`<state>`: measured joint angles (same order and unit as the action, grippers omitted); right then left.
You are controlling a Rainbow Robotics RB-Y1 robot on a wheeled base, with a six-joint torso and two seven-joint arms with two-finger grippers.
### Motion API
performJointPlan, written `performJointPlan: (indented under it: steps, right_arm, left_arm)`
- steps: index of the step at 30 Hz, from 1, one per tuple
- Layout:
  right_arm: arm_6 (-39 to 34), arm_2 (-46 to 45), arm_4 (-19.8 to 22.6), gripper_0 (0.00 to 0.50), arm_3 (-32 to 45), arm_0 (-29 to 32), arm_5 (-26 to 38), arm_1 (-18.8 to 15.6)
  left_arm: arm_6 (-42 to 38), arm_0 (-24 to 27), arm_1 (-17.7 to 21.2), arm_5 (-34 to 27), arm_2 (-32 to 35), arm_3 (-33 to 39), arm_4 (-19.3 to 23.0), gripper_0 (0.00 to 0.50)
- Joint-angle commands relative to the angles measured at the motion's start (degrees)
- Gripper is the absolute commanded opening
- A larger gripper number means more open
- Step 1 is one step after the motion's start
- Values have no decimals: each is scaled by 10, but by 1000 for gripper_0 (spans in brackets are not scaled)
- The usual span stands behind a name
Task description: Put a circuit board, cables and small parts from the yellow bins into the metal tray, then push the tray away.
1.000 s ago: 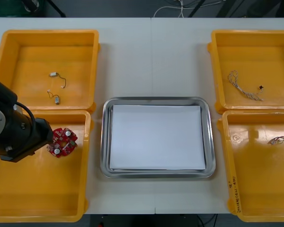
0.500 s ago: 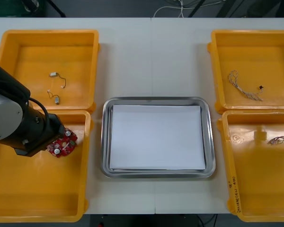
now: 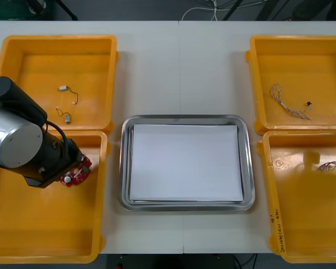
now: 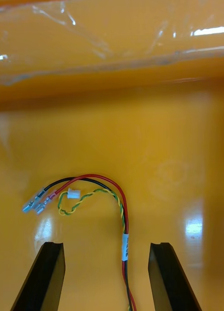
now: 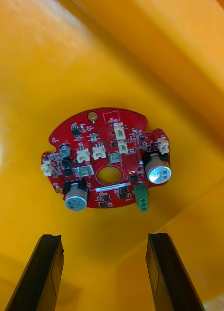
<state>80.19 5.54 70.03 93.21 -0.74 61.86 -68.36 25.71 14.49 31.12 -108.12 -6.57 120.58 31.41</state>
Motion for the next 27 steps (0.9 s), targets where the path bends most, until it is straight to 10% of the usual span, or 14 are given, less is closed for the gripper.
performJointPlan:
  steps: [1, 27]
  right_arm:
    - [25, 27, 12, 500, -10, -21, -17, -40]
    - [41, 69, 28, 500, -49, -23, -69, -46]
  left_arm:
    - [-49, 21, -22, 15, -11, -6, -14, 500]
    - [-70, 24, -34, 92, -60, -62, -59, 500]
